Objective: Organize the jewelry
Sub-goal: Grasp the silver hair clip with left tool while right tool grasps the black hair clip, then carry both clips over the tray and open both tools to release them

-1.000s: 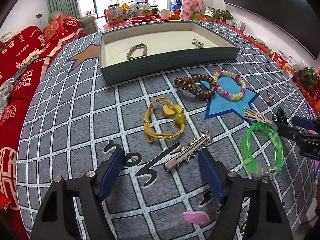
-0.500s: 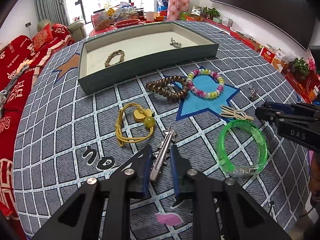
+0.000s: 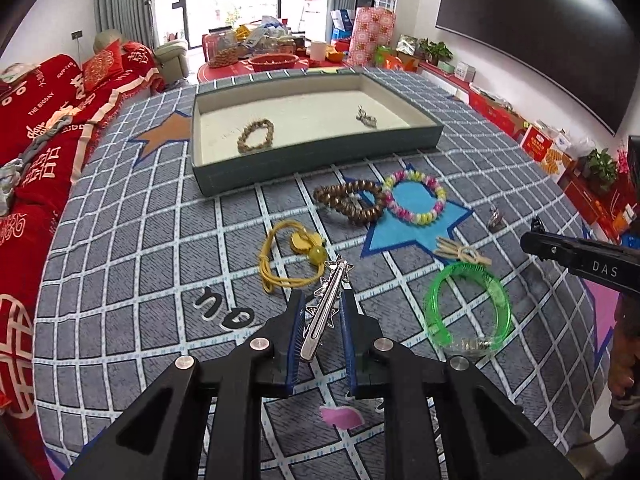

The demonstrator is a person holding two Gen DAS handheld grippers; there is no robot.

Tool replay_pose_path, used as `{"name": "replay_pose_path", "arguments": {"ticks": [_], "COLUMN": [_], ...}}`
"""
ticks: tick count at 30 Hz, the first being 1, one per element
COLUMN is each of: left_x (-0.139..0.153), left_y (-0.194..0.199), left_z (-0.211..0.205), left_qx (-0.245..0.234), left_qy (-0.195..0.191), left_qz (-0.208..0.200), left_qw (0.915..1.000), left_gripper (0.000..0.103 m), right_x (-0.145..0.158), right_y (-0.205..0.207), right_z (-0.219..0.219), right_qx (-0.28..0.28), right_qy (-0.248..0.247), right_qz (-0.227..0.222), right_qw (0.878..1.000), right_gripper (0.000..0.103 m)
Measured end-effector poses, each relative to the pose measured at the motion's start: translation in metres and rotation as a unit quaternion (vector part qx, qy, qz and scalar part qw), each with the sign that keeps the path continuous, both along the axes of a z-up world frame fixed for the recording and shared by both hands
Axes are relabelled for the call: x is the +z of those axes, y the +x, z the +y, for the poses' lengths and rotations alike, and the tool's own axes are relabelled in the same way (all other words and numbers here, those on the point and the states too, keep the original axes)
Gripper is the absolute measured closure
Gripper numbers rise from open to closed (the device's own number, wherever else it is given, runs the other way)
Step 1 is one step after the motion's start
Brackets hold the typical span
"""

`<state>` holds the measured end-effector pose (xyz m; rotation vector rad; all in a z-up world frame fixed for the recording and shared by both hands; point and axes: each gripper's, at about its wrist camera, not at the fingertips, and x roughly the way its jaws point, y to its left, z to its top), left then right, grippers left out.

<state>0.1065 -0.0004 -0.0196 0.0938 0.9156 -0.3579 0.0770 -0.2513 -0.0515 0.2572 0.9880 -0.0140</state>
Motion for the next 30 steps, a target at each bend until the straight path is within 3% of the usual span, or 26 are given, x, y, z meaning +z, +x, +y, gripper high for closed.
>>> {"name": "replay_pose_path", "arguments": {"ticks": [8, 14, 25, 30], "left_x": [0.032, 0.051, 0.079, 0.085], "left_y": [0.014, 0.035, 0.101, 0.142], "left_z": [0.011, 0.014, 0.016, 0.003], "left_qx": [0.027, 0.042, 0.072, 0.079], "left_qy": [-0.031, -0.030, -0.066, -0.059], "left_qz": [-0.023, -0.041, -0.055, -0.067], "left_qw": [0.9989, 0.9978, 0.9937, 0.9928], "left_gripper": [0.072, 0.072, 0.072, 0.072], "right_x": [0.024, 0.045, 0.096, 0.106], "right_y": [0.014, 0.037, 0.118, 0.165], "right_z": [-0.003, 0.003, 0.006, 0.013], "right_qx": [0.007, 0.028, 0.064, 0.075], "right_qy": [0.038, 0.031, 0.041, 0.047], "right_qz": [-0.022, -0.041, -0.076, -0.079], "right_qw": [0.999, 0.998, 0.994, 0.993], "right_gripper": [0.077, 0.077, 0.077, 0.077]}}
